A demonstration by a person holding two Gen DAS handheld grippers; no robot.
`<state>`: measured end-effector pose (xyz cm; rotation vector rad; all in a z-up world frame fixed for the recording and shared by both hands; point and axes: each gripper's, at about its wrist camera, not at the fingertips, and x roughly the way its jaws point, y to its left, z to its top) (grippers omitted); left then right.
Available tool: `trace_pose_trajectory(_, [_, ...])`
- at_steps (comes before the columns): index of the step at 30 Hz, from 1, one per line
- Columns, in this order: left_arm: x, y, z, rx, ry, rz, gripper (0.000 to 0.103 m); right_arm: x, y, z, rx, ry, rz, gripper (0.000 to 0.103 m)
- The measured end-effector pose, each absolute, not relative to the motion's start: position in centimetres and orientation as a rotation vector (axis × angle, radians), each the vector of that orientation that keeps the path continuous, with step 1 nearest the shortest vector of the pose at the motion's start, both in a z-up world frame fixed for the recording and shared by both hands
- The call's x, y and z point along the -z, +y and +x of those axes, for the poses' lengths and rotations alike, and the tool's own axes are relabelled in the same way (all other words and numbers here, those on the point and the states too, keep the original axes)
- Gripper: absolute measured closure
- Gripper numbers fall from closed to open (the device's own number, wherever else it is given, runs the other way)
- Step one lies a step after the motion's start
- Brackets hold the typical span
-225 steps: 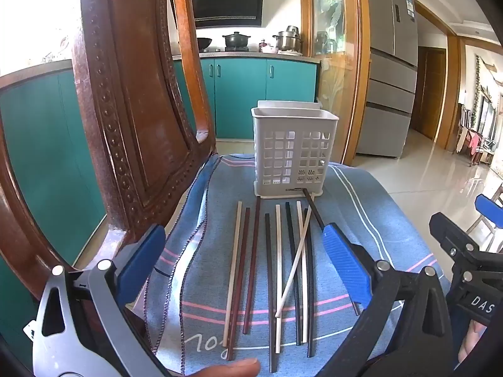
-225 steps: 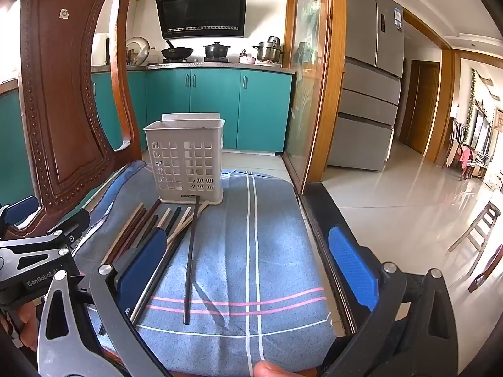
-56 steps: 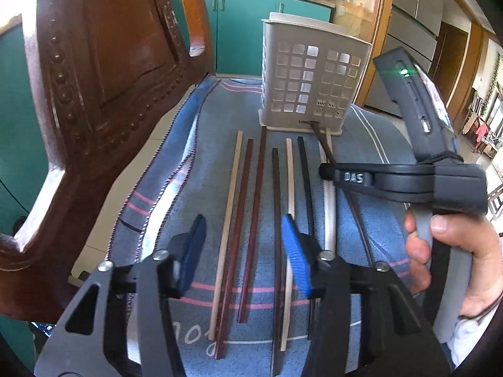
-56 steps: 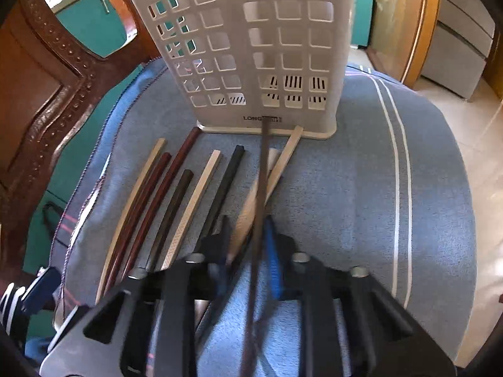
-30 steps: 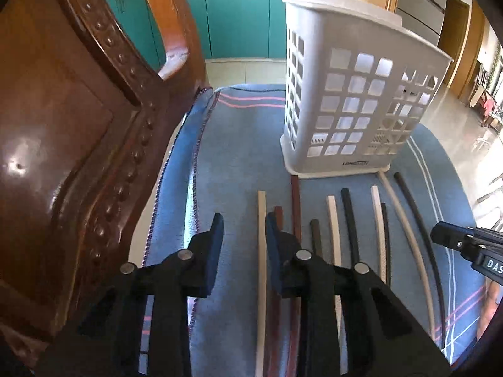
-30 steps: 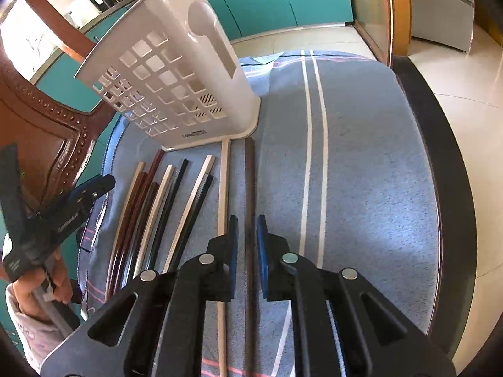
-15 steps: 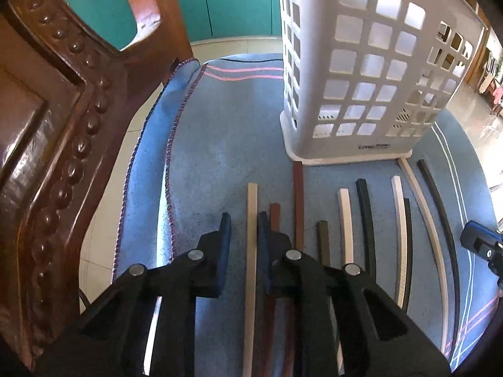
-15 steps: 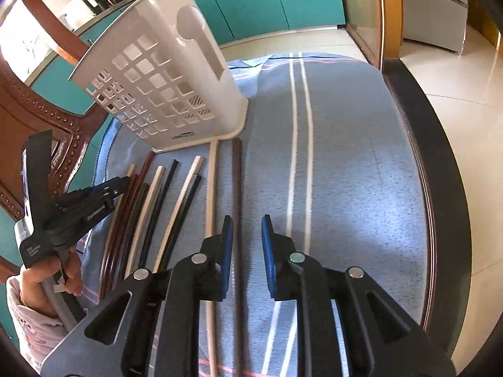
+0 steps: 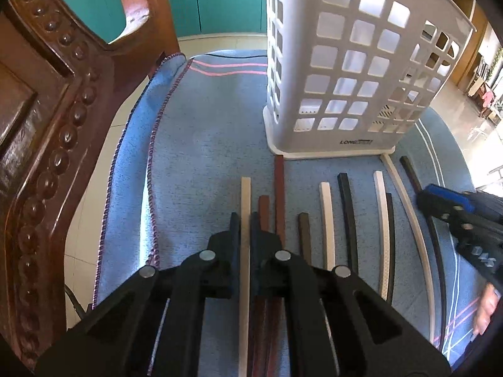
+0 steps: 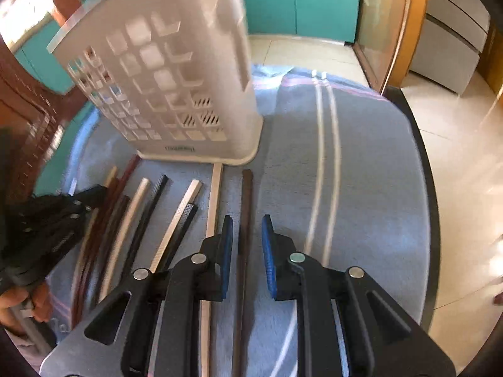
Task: Organize utensils
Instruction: 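Close the right tool on the dark brown chopstick while the left tool grasps a light wooden chopstick, then lift both held chopsticks and lower them upright into the white holder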
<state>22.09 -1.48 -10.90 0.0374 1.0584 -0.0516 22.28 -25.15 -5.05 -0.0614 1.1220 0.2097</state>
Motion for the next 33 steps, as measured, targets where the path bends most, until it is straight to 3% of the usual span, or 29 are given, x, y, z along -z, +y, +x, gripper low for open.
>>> trace_pose_trajectory(6, [10.6, -1.0, 21.7, 0.034, 1.055, 0.062, 0.088, 5.2, -24.7, 22.4, -0.191, 1.104, -0.083, 0.084])
trace_pose_trajectory(10, [10.5, -0.8, 21.4, 0.005, 1.063, 0.055, 0.055, 5.1, -24.8, 22.3, -0.199, 1.095, -0.091, 0.084])
trace_pose_trajectory(11, [10.5, -0.6, 21.3, 0.025, 1.073, 0.025, 0.055, 5.1, -24.7, 22.2, -0.199, 1.092, -0.099, 0.084])
trace_pose_trajectory(14, [10.5, -0.6, 21.0, 0.043, 1.067, 0.027, 0.059, 5.2, -24.1, 21.5, -0.19, 1.08, -0.125, 0.084])
trace_pose_trajectory(16, [10.4, -1.0, 20.7, 0.061, 1.059, 0.037, 0.076, 5.3, -23.7, 21.0, -0.184, 1.072, -0.143, 0.084])
trace_pose_trajectory(21, [10.6, -2.5, 20.4, 0.084, 1.046, 0.06, 0.095, 5.2, -23.9, 21.1, -0.211, 1.072, -0.109, 0.084])
trace_pose_trajectory(24, [10.3, -2.5, 20.3, 0.08, 1.033, 0.062, 0.096, 5.1, -25.4, 21.7, -0.226, 1.081, -0.027, 0.095])
trace_pose_trajectory(29, [9.9, -2.7, 20.5, 0.058, 1.017, 0.032, 0.096, 4.4, -26.8, 21.2, -0.249, 1.054, 0.043, 0.096])
trace_pose_trajectory(33, [7.0, -2.5, 19.2, 0.069, 0.945, 0.006, 0.096, 0.0, -27.9, 19.0, -0.289, 0.919, 0.085, 0.096])
